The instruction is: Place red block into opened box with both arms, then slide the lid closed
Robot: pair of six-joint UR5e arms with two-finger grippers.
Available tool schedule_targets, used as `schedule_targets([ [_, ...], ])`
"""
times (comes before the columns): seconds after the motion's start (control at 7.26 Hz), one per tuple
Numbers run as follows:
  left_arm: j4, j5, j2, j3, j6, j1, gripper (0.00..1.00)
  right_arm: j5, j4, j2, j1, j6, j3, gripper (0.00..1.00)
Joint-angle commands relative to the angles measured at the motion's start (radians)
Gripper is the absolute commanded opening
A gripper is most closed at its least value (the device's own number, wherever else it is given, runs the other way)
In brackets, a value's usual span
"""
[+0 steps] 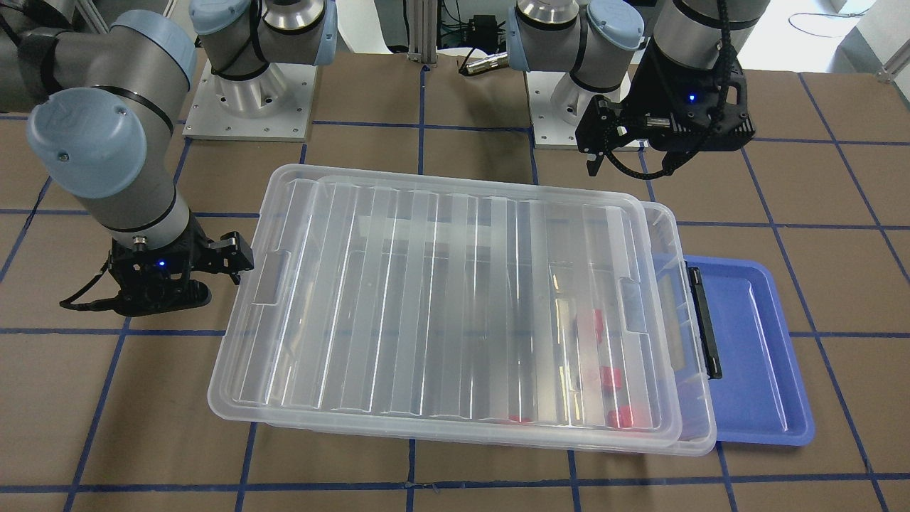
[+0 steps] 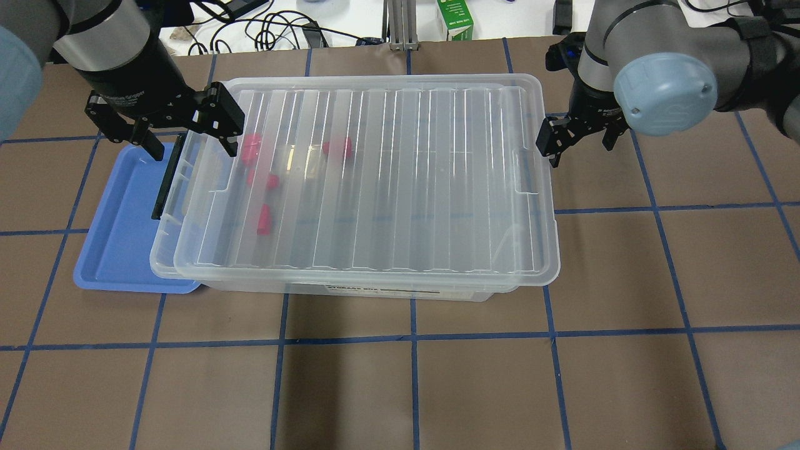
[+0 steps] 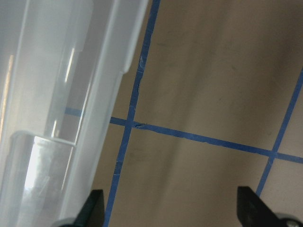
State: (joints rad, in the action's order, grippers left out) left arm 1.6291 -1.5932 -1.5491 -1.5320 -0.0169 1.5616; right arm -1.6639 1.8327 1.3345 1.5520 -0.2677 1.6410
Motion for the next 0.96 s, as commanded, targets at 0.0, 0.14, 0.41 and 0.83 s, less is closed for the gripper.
schedule_targets([
  [0.0, 0.000, -0.001, 0.003, -0.003, 0.000, 0.000, 1.00, 0.012, 0.005, -0.001, 0.008, 0.001, 0.000, 1.00],
  [0.14, 0.000, 0.001, 0.003, -0.004, 0.000, 0.000, 1.00, 0.012, 0.005, 0.000, 0.008, 0.001, 0.000, 1.00],
  [0.41, 0.000, -0.001, 0.003, -0.004, 0.000, 0.000, 1.00, 0.013, 0.005, 0.000, 0.008, 0.001, 0.000, 1.00],
  [0.83, 0.000, -0.002, 0.003, -0.004, 0.000, 0.002, 1.00, 0.030, -0.003, 0.003, -0.006, 0.002, -0.099, 1.00],
])
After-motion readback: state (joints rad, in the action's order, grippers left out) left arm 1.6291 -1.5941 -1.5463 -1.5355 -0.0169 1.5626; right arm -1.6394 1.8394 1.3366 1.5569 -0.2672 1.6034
